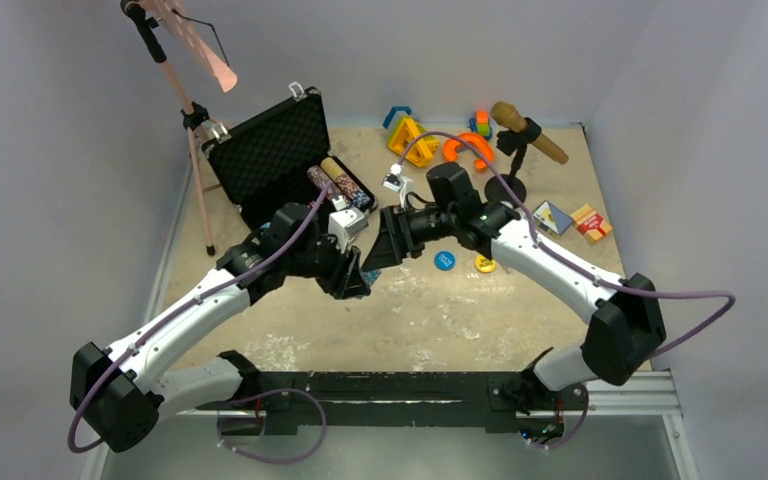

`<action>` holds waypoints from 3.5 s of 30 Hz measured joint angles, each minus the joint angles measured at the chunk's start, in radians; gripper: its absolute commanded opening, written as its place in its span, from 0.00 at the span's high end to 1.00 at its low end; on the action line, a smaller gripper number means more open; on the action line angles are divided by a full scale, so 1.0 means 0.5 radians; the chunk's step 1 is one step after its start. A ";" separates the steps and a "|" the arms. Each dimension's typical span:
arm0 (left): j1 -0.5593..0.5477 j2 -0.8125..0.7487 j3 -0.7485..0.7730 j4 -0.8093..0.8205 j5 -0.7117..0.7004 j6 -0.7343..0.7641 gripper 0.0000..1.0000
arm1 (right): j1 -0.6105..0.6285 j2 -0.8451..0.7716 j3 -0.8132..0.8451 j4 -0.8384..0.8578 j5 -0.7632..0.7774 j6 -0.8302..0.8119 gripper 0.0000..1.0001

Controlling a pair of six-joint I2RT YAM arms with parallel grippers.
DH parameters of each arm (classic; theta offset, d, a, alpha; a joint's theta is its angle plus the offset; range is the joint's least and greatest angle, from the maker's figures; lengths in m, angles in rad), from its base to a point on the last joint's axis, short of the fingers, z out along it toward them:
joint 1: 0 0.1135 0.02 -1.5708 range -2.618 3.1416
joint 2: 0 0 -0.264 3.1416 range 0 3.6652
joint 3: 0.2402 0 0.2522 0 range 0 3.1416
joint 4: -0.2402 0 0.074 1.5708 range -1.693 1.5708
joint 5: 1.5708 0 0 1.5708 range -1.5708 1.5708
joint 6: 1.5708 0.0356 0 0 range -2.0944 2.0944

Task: Pack up texas hold em set

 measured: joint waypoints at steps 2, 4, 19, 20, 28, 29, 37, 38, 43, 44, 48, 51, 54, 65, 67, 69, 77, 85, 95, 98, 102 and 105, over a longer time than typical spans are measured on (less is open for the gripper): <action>0.004 0.000 0.000 -0.002 -0.014 -0.002 1.00 | -0.034 -0.072 -0.004 0.021 0.007 0.002 0.17; 0.023 -0.002 0.000 0.002 -0.016 -0.016 1.00 | -0.092 -0.181 -0.022 0.039 0.024 0.006 0.16; 1.170 0.111 -0.044 0.065 -0.516 -0.612 1.00 | -0.426 -0.680 -0.341 0.123 0.417 0.041 0.17; 1.231 0.141 -0.047 0.066 -0.558 -0.650 1.00 | -0.428 -0.700 -0.362 0.125 0.430 0.035 0.17; 1.416 0.551 0.026 0.128 -0.954 -0.819 1.00 | -0.466 -0.887 -0.488 0.127 0.453 -0.032 0.17; 1.431 0.613 0.050 0.146 -0.992 -0.842 1.00 | -0.470 -0.913 -0.500 0.130 0.453 -0.040 0.17; 1.494 0.904 0.240 0.291 -1.160 -0.932 1.00 | -0.491 -1.128 -0.575 0.102 0.504 -0.102 0.16; 1.495 0.920 0.254 0.307 -1.166 -0.942 1.00 | -0.493 -1.135 -0.576 0.096 0.509 -0.105 0.16; 1.499 1.015 0.333 0.373 -1.173 -0.961 1.00 | -0.493 -1.119 -0.576 0.095 0.520 -0.106 0.16; 1.505 1.037 0.344 0.385 -1.171 -0.964 1.00 | -0.493 -1.114 -0.576 0.095 0.521 -0.106 0.16; 1.536 1.104 0.355 0.420 -1.146 -0.984 1.00 | -0.493 -1.097 -0.576 0.092 0.521 -0.103 0.17; 1.550 1.164 0.362 0.441 -1.117 -1.011 1.00 | -0.493 -1.098 -0.576 0.095 0.521 -0.097 0.17; 1.550 1.219 0.371 0.452 -1.071 -1.015 1.00 | -0.493 -1.099 -0.597 0.111 0.520 -0.084 0.17; 1.548 1.228 0.371 0.449 -1.012 -1.068 0.90 | -0.493 -1.098 -0.621 0.110 0.556 -0.067 0.17; 1.547 1.231 0.371 0.448 -1.012 -1.070 0.82 | -0.493 -1.099 -0.621 0.110 0.556 -0.067 0.17; 1.547 1.236 0.372 0.444 -1.012 -1.072 0.73 | -0.493 -1.099 -0.621 0.110 0.557 -0.067 0.17; 1.546 1.237 0.376 0.403 -1.019 -1.073 0.42 | -0.493 -1.099 -0.630 0.110 0.559 -0.068 0.17; 1.540 1.230 0.400 0.385 -1.022 -1.100 0.38 | -0.493 -1.103 -0.636 0.109 0.568 -0.069 0.17; 1.498 1.154 0.400 0.383 -1.125 -1.081 0.42 | -0.493 -1.136 -0.643 0.095 0.669 -0.068 0.17; 1.464 1.093 0.400 0.372 -1.144 -1.031 0.39 | -0.493 -1.169 -0.644 0.079 0.789 -0.066 0.17; 1.410 0.932 0.386 0.352 -1.150 -0.949 0.37 | -0.493 -1.209 -0.643 0.045 1.002 -0.063 0.17; 1.347 0.748 0.356 0.329 -1.144 -0.880 0.36 | -0.493 -1.244 -0.643 -0.001 1.162 -0.072 0.16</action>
